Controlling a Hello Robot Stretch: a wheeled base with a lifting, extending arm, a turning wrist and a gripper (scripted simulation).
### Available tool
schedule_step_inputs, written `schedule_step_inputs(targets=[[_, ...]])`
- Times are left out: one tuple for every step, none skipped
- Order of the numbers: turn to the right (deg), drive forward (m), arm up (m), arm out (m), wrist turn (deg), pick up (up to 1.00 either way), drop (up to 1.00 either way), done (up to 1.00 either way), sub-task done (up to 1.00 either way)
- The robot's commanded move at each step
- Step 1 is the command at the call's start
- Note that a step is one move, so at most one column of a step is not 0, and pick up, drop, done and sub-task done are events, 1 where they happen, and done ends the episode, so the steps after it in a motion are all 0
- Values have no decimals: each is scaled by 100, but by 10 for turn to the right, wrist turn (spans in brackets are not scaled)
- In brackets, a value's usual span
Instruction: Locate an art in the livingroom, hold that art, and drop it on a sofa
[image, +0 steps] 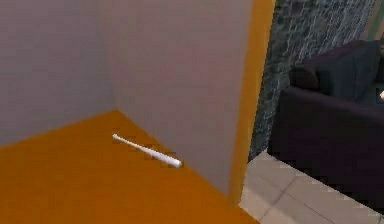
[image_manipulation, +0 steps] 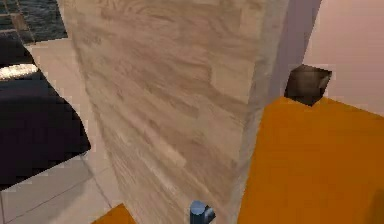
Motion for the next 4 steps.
schedule_step_inputs(targets=[[0, 40, 0, 0, 0, 0, 0, 0, 0], [450, 0, 0, 0, 0, 0, 0, 0, 0], [180, 0, 0, 0, 0, 0, 0, 0, 0], [0, 95, 0, 0, 0, 0, 0, 0, 0]])
